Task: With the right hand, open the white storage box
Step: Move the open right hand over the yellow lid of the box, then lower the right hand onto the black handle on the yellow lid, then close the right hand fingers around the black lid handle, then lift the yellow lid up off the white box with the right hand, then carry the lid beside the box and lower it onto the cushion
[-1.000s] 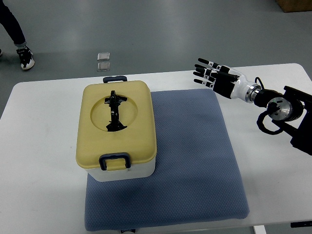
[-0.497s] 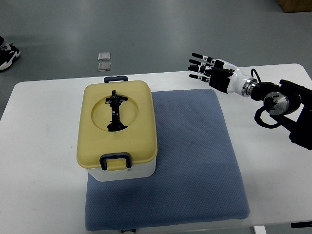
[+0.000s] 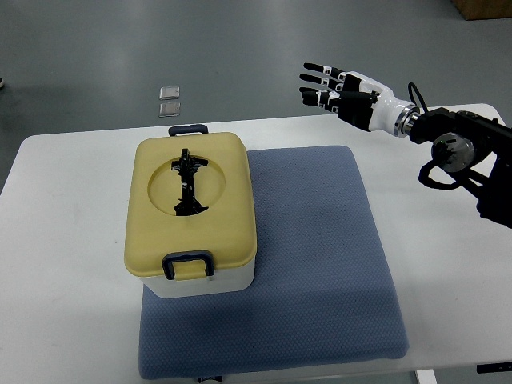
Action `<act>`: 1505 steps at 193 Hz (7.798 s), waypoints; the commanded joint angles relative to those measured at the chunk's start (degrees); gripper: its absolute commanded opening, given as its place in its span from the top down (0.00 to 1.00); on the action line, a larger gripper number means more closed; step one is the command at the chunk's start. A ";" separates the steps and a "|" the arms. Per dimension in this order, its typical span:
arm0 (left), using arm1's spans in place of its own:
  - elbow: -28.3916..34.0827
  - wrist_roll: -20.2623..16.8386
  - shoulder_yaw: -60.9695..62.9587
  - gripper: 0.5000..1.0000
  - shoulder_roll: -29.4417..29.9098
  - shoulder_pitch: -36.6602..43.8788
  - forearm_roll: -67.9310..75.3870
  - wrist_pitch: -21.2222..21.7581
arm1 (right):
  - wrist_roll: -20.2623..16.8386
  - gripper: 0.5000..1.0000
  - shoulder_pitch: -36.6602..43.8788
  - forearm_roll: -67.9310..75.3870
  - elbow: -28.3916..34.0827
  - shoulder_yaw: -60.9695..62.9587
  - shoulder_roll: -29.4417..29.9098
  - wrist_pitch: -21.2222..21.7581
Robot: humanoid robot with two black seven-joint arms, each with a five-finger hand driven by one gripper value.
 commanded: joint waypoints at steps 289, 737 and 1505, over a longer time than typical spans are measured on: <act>0.00 0.02 0.00 0.00 0.00 -0.02 0.00 0.00 | 26.67 0.17 40.49 -73.92 12.96 -31.64 12.06 0.29; 0.00 -0.06 0.00 0.00 0.00 -0.02 0.00 0.00 | 27.21 1.00 39.26 -78.14 7.69 -34.10 18.04 -8.68; 0.00 0.02 0.00 0.00 0.00 -0.02 0.00 0.00 | 27.21 1.00 15.44 -83.24 3.99 -36.74 -7.45 -32.14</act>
